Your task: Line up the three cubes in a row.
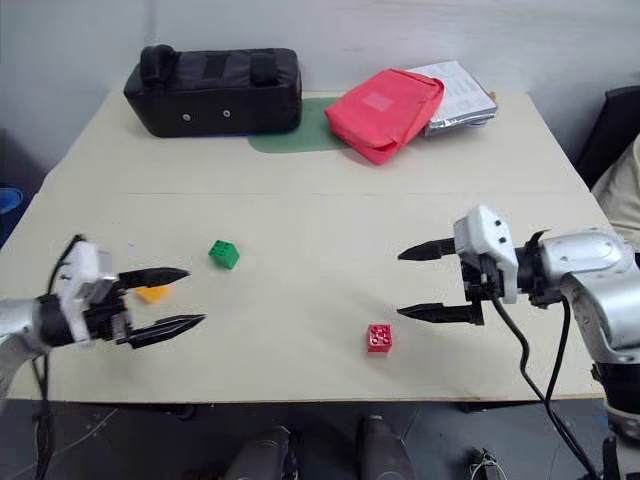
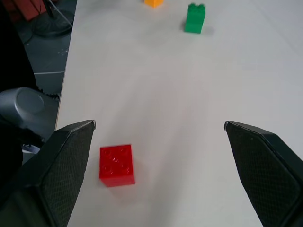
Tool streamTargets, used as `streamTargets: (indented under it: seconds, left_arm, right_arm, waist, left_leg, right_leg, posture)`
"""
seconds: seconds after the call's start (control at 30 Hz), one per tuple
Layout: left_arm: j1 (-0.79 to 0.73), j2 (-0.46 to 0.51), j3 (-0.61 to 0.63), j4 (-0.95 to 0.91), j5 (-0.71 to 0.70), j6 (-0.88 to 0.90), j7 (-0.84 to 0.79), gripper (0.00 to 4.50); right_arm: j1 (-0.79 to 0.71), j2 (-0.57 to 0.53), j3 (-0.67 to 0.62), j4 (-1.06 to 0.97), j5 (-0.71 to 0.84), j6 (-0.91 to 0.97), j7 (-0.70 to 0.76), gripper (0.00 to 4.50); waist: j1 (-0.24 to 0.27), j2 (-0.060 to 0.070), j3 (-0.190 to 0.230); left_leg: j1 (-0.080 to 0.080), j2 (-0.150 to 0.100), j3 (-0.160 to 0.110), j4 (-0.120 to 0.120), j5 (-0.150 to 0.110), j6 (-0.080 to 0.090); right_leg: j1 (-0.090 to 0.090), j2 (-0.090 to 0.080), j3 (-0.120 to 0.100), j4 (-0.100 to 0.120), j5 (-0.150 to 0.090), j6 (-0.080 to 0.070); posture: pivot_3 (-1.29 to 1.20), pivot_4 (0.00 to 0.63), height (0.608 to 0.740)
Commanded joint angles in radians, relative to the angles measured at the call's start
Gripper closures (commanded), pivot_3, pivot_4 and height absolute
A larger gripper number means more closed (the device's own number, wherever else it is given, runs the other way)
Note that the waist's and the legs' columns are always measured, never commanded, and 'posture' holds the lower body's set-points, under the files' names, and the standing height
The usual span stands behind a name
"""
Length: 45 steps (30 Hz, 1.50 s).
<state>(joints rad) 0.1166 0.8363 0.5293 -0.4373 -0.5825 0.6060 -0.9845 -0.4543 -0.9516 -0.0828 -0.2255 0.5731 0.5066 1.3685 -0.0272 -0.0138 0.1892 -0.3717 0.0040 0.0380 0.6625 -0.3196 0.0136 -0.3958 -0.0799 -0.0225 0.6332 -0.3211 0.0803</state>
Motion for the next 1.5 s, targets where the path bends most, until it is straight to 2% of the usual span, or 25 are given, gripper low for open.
streamTargets:
  seconds: [0.03,0.17,0.27,0.37,0.5,0.67,0.73,0.8,0.87,0.97,1.17,1.33,1.5]
  left_arm:
    - [0.172,-0.059,0.201,-0.111,-0.017,0.028,0.054,0.00]
    - [0.309,-0.122,0.312,-0.066,0.027,-0.023,0.091,0.00]
    - [0.348,-0.137,0.315,-0.067,0.040,-0.039,0.108,0.00]
    - [0.326,-0.124,0.287,-0.089,0.031,-0.021,0.141,0.00]
    - [0.229,-0.077,0.241,-0.148,-0.034,0.084,0.209,0.00]
    - [-0.076,0.039,0.038,-0.168,-0.035,0.417,0.465,0.00]
    - [-0.236,0.027,-0.033,-0.133,-0.031,0.551,0.568,0.00]
    - [-0.332,0.011,-0.069,-0.115,-0.039,0.634,0.612,0.00]
    - [-0.483,-0.029,-0.171,-0.071,-0.047,0.712,0.642,0.00]
    - [-0.614,-0.059,-0.306,0.013,0.014,0.751,0.692,0.00]
    - [-0.771,-0.137,-0.447,0.204,0.104,0.777,0.751,0.00]
    - [-0.850,-0.201,-0.485,0.314,0.141,0.749,0.744,0.00]
    - [-0.859,-0.237,-0.523,0.400,0.182,0.718,0.735,0.00]
  right_arm:
    - [-0.041,-0.009,-0.024,0.017,0.032,0.015,0.006,0.02]
    - [-0.076,0.003,-0.012,0.058,0.034,0.020,0.015,0.02]
    - [-0.089,0.011,0.001,0.071,0.030,0.013,0.021,0.02]
    - [-0.102,0.021,0.008,0.070,0.032,0.018,0.015,0.02]
    - [-0.104,0.027,0.014,0.061,0.032,0.020,0.004,0.02]
    - [-0.074,0.037,0.012,0.016,0.039,0.026,-0.029,0.02]
    - [-0.061,0.041,0.011,-0.004,0.042,0.030,-0.042,0.02]
    - [-0.054,0.043,0.010,-0.018,0.046,0.035,-0.053,0.02]
    - [-0.038,0.049,0.008,-0.041,0.051,0.038,-0.068,0.02]
    - [-0.027,0.057,0.008,-0.065,0.056,0.044,-0.087,0.02]
    - [-0.022,0.071,0.013,-0.099,0.063,0.045,-0.122,0.02]
    - [-0.007,0.075,-0.002,-0.128,0.080,0.055,-0.155,0.02]
    - [-0.003,0.072,-0.003,-0.142,0.075,0.044,-0.169,0.02]
  waist:
    - [0.000,0.000,0.000]
    - [0.006,0.000,0.000]
    - [0.008,0.000,0.000]
    - [0.006,0.000,0.000]
    - [0.004,0.000,0.000]
    - [0.002,0.000,0.000]
    - [0.002,0.000,0.000]
    - [-0.001,0.000,0.000]
    - [-0.001,0.000,0.000]
    - [0.005,0.000,0.000]
    - [0.004,-0.001,0.001]
    - [0.009,-0.001,0.001]
    - [0.020,-0.001,0.001]
  left_leg:
    - [0.000,0.000,0.000,0.000,-0.001,0.000]
    - [0.000,0.000,-0.001,0.000,-0.003,0.001]
    - [0.000,-0.001,-0.001,0.000,-0.003,0.002]
    - [0.000,-0.001,-0.001,-0.001,-0.004,0.001]
    - [0.000,0.000,-0.001,-0.001,-0.003,0.001]
    - [0.000,-0.001,-0.001,-0.001,-0.003,0.001]
    - [0.000,-0.001,-0.001,-0.002,-0.002,0.000]
    - [0.000,-0.001,-0.001,-0.002,-0.001,-0.001]
    - [0.000,-0.001,0.000,-0.002,0.000,-0.004]
    - [-0.002,-0.001,0.000,0.000,0.000,-0.005]
    - [-0.002,-0.002,0.000,0.000,0.001,-0.006]
    - [-0.002,-0.002,0.000,0.001,0.001,-0.006]
    - [-0.002,-0.002,0.001,0.003,0.001,-0.006]
  right_leg:
    - [0.000,0.000,0.000,-0.001,0.000,0.000]
    - [0.002,-0.001,-0.001,-0.005,0.000,0.000]
    - [0.002,-0.002,-0.001,-0.005,0.000,0.000]
    - [0.002,-0.002,-0.001,-0.005,0.000,-0.001]
    - [0.002,-0.002,-0.002,-0.005,0.000,-0.001]
    - [0.002,-0.001,-0.002,-0.005,0.000,0.000]
    - [0.002,-0.001,-0.002,-0.004,0.000,0.001]
    - [0.002,-0.001,-0.002,-0.004,0.001,0.001]
    - [0.001,0.000,-0.001,-0.004,0.001,0.001]
    - [0.000,0.001,-0.002,-0.003,0.001,0.002]
    - [0.000,0.001,-0.001,-0.003,0.002,0.003]
    - [0.000,0.001,-0.001,-0.001,0.002,0.003]
    - [0.000,0.001,-0.001,0.003,0.002,0.003]
  posture:
    - [0.00,0.150,0.740]
    - [0.00,0.150,0.740]
    - [0.00,0.150,0.740]
    - [0.00,0.150,0.740]
    - [0.00,0.150,0.740]
    - [0.00,0.150,0.740]
    - [0.00,0.150,0.740]
    - [0.00,0.150,0.740]
    - [0.00,0.150,0.740]
    - [0.00,0.150,0.740]
    - [0.00,0.150,0.740]
    - [0.00,0.150,0.740]
    - [0.00,0.150,0.740]
